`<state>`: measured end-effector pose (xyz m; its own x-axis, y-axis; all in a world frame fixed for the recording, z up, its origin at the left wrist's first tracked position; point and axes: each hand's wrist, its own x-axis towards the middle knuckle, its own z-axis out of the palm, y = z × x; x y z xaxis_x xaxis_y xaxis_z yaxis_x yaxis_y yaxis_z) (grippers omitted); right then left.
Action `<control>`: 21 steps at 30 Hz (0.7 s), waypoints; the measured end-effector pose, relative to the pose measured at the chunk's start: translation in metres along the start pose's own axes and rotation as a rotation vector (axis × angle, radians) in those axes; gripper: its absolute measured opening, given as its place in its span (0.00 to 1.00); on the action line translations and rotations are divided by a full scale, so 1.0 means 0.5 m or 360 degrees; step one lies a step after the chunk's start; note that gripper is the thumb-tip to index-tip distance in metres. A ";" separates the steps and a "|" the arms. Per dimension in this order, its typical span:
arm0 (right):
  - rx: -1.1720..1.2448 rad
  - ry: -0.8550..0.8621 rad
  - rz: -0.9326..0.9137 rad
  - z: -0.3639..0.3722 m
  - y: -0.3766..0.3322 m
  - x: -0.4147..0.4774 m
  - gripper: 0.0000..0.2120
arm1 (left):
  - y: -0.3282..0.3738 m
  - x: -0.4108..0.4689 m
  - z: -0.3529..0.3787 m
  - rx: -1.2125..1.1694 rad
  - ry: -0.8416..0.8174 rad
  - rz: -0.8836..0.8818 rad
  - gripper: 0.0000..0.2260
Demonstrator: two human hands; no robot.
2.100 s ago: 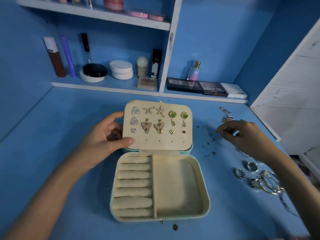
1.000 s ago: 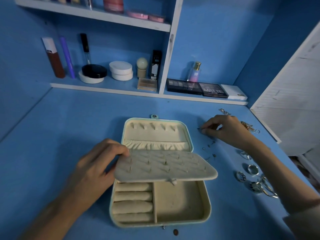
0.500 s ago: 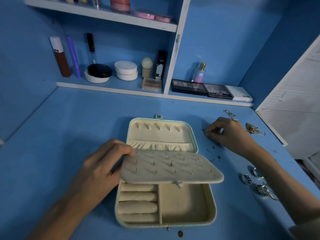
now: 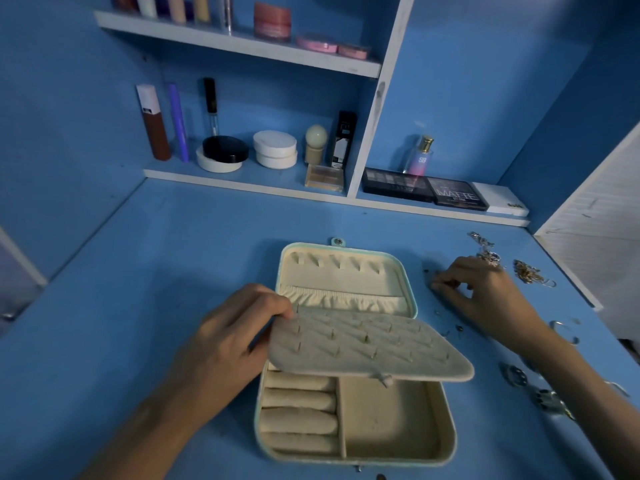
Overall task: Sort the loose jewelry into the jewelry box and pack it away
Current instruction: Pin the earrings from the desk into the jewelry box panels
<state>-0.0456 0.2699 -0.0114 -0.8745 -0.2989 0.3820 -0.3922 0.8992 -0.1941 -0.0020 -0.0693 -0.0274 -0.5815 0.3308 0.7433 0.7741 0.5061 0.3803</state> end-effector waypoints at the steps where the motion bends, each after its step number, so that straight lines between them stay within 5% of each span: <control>1: -0.0012 0.0026 -0.0011 0.002 0.000 -0.001 0.02 | 0.000 0.000 0.000 -0.0004 0.0002 0.0001 0.08; 8: 0.0007 0.0035 0.0057 0.003 -0.005 0.009 0.03 | -0.001 -0.001 -0.001 0.0011 -0.0003 0.0020 0.09; 12: 0.0436 0.0051 0.0161 -0.021 -0.066 0.040 0.04 | -0.003 -0.001 0.000 0.0032 0.0007 0.0025 0.10; 21: 0.1168 -0.0653 0.0167 -0.057 -0.258 0.116 0.04 | -0.002 -0.002 -0.004 -0.0010 0.0025 -0.0024 0.09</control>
<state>-0.0375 0.1457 0.0615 -0.8955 -0.4450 -0.0015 -0.2650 0.5360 -0.8016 -0.0014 -0.0717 -0.0273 -0.5891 0.3104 0.7461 0.7668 0.5060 0.3949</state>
